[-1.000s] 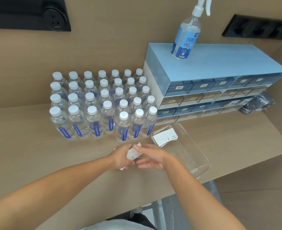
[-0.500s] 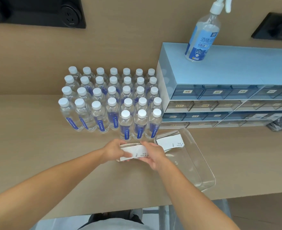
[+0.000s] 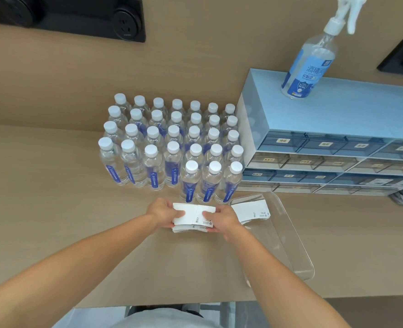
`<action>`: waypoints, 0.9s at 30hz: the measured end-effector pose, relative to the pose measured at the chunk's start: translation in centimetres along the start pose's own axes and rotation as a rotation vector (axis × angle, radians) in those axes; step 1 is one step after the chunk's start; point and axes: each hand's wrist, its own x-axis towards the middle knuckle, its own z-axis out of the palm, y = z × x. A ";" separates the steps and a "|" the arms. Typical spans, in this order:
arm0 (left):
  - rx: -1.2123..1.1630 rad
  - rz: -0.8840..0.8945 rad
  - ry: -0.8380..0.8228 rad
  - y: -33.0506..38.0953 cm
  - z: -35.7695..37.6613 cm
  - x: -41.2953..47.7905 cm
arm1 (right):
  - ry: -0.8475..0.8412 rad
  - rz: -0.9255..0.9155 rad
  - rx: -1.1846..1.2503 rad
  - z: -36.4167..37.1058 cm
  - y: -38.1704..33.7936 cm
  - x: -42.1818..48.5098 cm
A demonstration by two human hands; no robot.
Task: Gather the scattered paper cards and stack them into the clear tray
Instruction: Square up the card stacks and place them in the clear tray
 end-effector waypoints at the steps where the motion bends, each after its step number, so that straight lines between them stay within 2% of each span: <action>1: 0.015 -0.007 0.026 0.0 0.1 0.1 | 0.030 -0.009 -0.054 0.1 -0.1 0.1; 6: 0.133 -0.049 0.079 -0.2 0.7 0.5 | 0.141 0.016 -0.246 0.8 0.2 0.9; 10: 0.224 -0.069 0.095 -0.9 1.3 1.0 | 0.199 -0.031 -0.428 1.6 1.2 1.4; 16: 0.451 -0.071 0.147 0.0 1.3 1.0 | 0.212 0.003 -0.393 2.0 1.3 1.7; 18: 0.405 -0.098 0.128 0.1 1.4 1.3 | 0.200 0.030 -0.301 2.1 1.3 1.7; 22: 0.125 -0.169 0.087 -0.9 2.1 1.7 | 0.180 0.038 -0.174 2.4 1.6 1.3; 27: -0.162 -0.198 0.016 -2.3 1.5 2.0 | 0.044 0.058 -0.079 1.5 2.3 1.4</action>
